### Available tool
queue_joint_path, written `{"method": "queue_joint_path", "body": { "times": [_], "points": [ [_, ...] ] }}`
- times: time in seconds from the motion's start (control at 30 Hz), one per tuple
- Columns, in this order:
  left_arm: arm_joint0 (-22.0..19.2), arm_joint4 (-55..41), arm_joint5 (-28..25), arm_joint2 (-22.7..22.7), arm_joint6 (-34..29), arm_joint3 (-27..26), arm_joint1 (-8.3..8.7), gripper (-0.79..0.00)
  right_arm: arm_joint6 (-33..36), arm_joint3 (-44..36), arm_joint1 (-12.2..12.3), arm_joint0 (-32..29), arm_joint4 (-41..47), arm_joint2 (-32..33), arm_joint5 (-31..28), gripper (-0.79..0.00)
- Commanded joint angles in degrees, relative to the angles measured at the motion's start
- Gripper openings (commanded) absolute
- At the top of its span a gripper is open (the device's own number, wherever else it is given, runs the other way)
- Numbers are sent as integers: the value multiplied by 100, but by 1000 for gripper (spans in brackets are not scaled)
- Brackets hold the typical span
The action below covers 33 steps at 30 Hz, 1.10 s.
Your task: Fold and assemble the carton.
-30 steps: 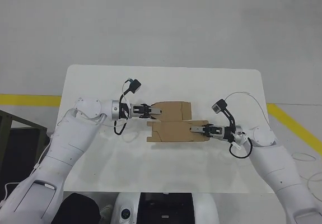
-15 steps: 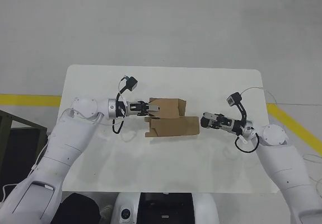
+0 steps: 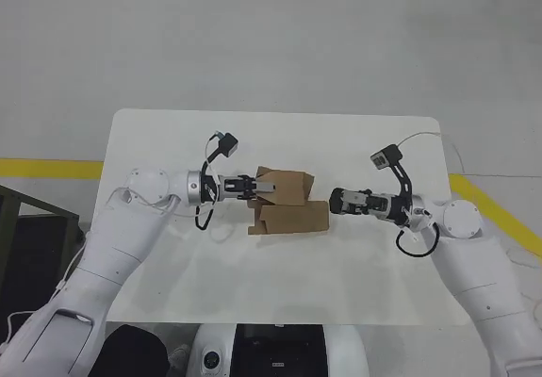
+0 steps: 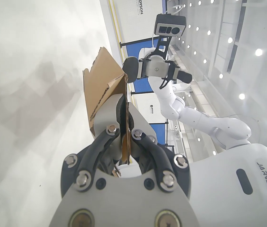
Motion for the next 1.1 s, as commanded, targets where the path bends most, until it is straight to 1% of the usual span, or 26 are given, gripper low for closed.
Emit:
{"method": "queue_joint_path", "body": {
  "times": [0.0, 0.1, 0.23, 0.47, 0.67, 0.9, 1.0, 1.03, 1.07],
  "points": [
    [16, -83, -17, 25, 20, -46, -11, -785, -10, 127, -47, 120, -40, -179, -32, 0],
    [29, -170, -14, 27, 19, -92, -16, -785, -51, 390, -118, 284, 81, -350, -129, 0],
    [75, -316, 19, 23, -68, -122, -15, -785, 162, 634, -184, 476, 196, -518, -298, 0],
    [152, -357, 45, 25, -140, -148, -6, -785, 213, 897, -235, 751, 256, -667, -247, 0],
    [213, -444, 75, -30, -196, -234, 12, -785, 361, 944, -289, 813, 692, -840, -100, 0],
    [217, -492, 68, -23, -162, -310, 6, -785, 374, 1112, -356, 843, 1093, -983, -88, 0],
    [216, -509, 62, -44, -137, -316, 8, -785, 413, 1155, -382, 824, 1329, -1005, -49, -22],
    [220, -518, 64, -46, -136, -320, 9, -785, 433, 1160, -389, 821, 1394, -1007, -29, -46],
    [223, -523, 65, -49, -139, -322, 9, -785, 441, 1174, -397, 815, 1458, -1003, -21, -52]
  ]
}}
